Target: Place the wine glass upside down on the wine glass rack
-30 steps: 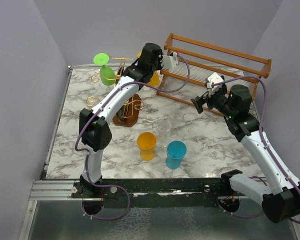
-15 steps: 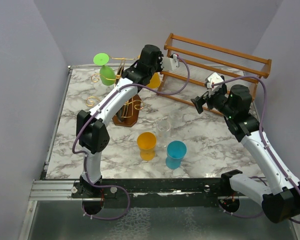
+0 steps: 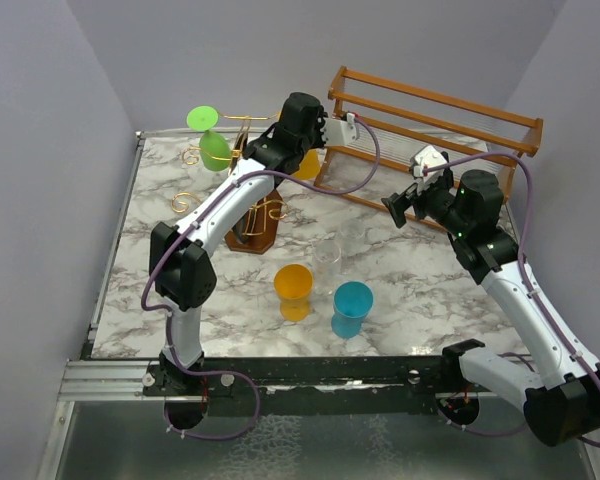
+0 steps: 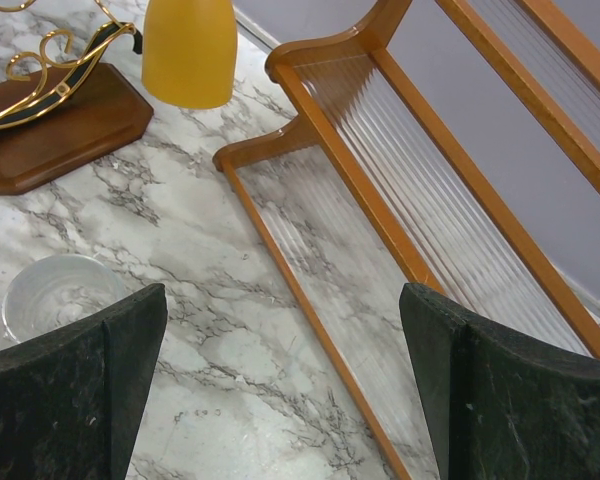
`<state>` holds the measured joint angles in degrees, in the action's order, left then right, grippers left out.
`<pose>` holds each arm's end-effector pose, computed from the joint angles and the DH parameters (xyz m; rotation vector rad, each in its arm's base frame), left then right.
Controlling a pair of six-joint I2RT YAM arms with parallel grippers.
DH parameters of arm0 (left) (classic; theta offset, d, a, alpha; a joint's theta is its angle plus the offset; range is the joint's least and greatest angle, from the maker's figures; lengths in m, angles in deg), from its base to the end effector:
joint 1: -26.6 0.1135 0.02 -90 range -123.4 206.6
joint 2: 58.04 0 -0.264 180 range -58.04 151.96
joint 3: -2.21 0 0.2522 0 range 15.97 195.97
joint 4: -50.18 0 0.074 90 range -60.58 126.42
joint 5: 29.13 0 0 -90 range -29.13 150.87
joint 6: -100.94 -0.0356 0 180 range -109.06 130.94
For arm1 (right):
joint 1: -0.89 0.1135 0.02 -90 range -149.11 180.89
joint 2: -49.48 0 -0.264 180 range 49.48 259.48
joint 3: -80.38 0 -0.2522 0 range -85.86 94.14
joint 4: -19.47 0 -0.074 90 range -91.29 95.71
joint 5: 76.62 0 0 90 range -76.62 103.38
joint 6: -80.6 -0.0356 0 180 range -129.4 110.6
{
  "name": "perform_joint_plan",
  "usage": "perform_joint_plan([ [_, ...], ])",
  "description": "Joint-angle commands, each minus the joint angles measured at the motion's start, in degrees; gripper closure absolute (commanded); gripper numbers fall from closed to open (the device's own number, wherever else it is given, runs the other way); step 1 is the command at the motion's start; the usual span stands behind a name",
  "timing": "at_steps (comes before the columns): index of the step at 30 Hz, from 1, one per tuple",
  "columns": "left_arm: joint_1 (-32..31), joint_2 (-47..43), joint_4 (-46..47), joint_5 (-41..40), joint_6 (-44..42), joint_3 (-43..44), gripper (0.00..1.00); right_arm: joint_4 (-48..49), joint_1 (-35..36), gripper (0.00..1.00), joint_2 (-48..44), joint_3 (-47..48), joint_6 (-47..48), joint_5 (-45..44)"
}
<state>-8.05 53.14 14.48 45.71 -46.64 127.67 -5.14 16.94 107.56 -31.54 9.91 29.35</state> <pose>0.3843 -0.2543 0.3823 1.2885 1.4859 0.5209 0.2217 0.0740 0.3541 -0.7368 1.6652 0.2140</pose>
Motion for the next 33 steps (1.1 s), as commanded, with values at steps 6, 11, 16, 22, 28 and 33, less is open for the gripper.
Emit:
perform_joint_plan([
  [6,-0.6,-3.7,-4.1,0.7,2.5,-1.1,0.91,1.8,-0.3,0.0,-0.3,-0.4,-0.1,1.4],
  [11,-0.6,-3.6,-5.6,0.5,3.4,-0.9,0.87,1.8,-0.3,0.0,-0.3,-0.5,0.0,1.5],
  [16,-0.6,-3.3,-6.5,0.5,3.9,-0.6,0.82,1.8,-0.3,0.0,-0.3,-0.4,0.1,1.5],
  [22,-0.5,-2.9,-8.1,0.7,5.2,1.1,0.75,1.6,-0.4,0.0,-0.5,-0.2,0.4,1.2],
  [28,-0.6,-3.8,-8.7,1.3,6.9,1.2,0.61,0.9,-0.4,0.0,0.1,0.8,0.9,1.1],
  [33,-0.6,-5.6,-8.9,2.1,9.3,1.0,0.51,-1.8,-0.4,0.0,1.5,3.8,2.2,1.8],
])
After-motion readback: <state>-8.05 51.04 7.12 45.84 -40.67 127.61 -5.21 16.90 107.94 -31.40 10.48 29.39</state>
